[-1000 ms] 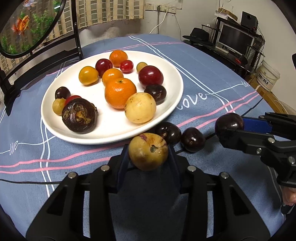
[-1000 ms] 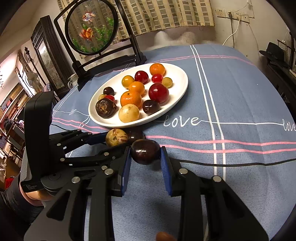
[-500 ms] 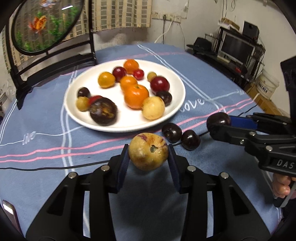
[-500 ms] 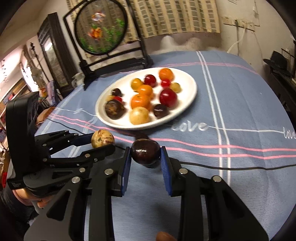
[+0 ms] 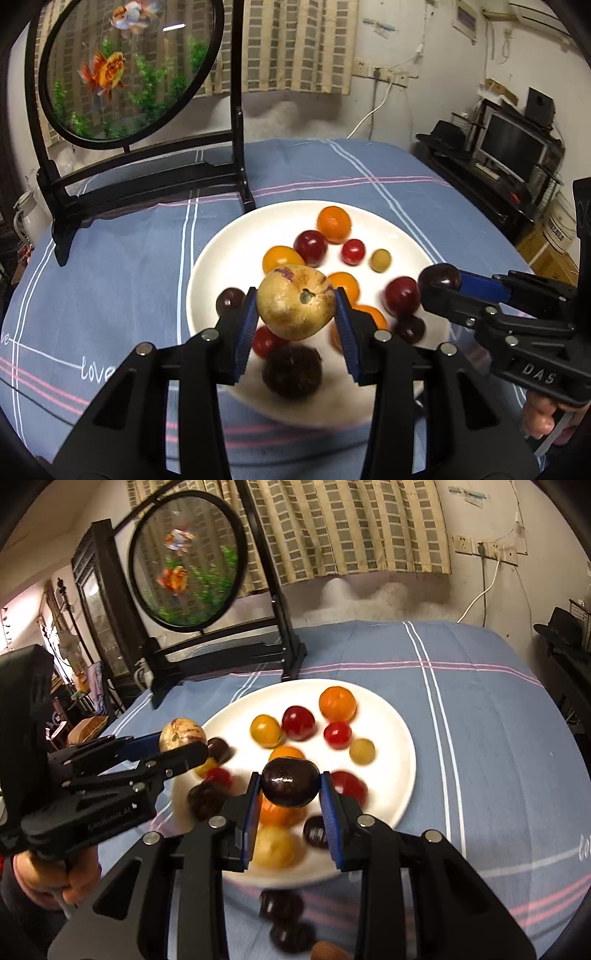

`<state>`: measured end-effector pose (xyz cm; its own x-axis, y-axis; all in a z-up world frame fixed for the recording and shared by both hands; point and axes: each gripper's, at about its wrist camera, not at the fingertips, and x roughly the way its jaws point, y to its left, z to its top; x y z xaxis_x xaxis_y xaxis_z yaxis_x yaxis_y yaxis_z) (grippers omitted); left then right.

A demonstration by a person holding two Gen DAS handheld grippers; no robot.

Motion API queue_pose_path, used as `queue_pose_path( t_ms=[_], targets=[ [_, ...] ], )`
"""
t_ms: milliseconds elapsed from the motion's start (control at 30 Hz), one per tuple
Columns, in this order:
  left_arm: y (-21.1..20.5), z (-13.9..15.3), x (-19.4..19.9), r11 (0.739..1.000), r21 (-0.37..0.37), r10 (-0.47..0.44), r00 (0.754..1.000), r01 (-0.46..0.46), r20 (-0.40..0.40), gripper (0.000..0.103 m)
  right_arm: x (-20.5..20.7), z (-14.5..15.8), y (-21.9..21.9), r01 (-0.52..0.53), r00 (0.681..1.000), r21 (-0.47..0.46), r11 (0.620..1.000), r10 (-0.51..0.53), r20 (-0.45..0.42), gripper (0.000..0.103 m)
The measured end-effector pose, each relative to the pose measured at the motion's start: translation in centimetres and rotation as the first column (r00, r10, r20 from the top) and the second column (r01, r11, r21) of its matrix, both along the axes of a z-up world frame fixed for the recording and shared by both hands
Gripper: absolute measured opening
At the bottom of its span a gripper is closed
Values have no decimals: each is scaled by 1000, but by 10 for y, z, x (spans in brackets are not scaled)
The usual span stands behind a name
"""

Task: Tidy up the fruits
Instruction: 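Lower the dark plum and speckled fruit onto the white plate and open both tools, then grasp a dark plum with the right tool while the left tool grasps the last dark plum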

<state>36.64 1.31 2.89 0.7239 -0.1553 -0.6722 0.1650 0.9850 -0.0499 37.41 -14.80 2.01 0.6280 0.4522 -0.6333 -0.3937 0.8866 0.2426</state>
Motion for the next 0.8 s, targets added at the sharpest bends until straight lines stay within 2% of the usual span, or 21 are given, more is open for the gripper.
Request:
queue_pose_path(
  t_ms=[133, 167, 233, 333, 467, 600, 800],
  targets=[
    [1, -11, 16, 1000, 16, 26, 999, -26, -33, 45, 20, -8, 9, -9, 1000, -11, 1000, 8, -17, 33],
    [2, -12, 16, 999, 23, 42, 999, -41, -34, 63, 23, -10, 11, -12, 1000, -19, 1000, 12, -22, 39],
    [8, -9, 11, 995, 37, 88, 996, -88, -3, 78, 22, -10, 8, -3, 1000, -22, 1000, 3, -29, 46],
    [14, -2, 0, 994, 42, 99, 995, -99, 3, 82, 5, -3, -1, -14, 1000, -16, 1000, 14, -10, 46],
    [19, 5, -24, 993, 12, 116, 993, -116, 11, 87, -31, 0, -15, -24, 999, -30, 999, 25, 25, 46],
    [13, 6, -46, 994, 12, 111, 994, -111, 23, 88, -63, -6, -23, -42, 998, -56, 998, 44, 39, 46],
    [8, -7, -71, 995, -15, 94, 996, -94, 0, 90, -95, -19, -26, -100, 994, -106, 989, 103, 26, 46]
  ],
)
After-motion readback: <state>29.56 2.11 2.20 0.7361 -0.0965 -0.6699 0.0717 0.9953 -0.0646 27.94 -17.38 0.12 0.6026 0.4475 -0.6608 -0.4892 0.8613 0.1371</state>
